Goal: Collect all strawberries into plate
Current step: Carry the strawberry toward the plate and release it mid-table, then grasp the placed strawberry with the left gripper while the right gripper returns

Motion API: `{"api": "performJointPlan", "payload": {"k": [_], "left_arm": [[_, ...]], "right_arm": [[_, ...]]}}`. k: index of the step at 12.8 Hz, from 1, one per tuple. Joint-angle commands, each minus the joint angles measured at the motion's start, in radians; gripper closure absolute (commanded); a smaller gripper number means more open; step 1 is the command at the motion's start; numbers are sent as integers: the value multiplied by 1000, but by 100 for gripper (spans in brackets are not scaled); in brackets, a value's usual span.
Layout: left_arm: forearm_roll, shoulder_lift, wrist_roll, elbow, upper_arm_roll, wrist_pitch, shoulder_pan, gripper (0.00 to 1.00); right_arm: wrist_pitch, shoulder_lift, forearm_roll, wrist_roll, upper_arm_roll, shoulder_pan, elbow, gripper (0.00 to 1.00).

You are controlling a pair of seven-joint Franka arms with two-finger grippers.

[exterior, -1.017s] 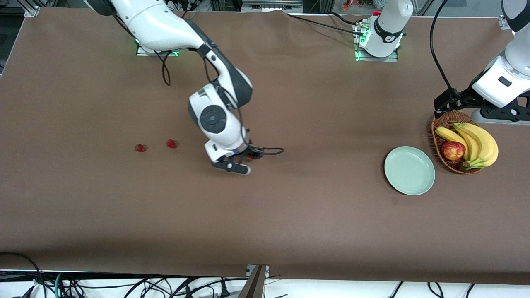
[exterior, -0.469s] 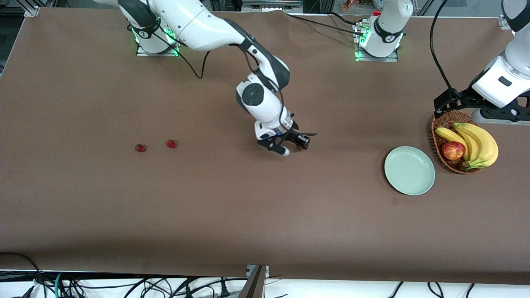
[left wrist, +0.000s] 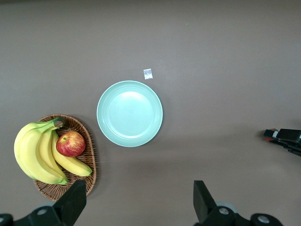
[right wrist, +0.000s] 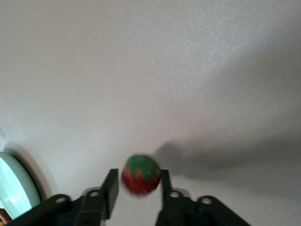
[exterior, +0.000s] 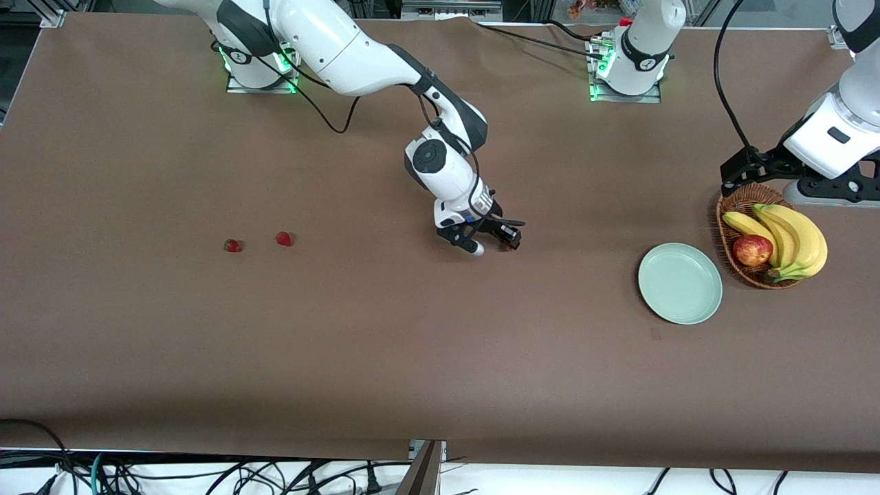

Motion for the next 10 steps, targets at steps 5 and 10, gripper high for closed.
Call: {"api": "performJointPlan", "payload": {"k": [5, 10], "left_arm": [[17, 11, -1, 28, -6, -25, 4, 0], [-65, 86, -4, 22, -15, -32, -35, 0]], "right_arm": [[-157, -85, 3, -14, -15, -64, 31, 26], [-518, -168, -88, -309, -22, -208, 27, 26]]}}
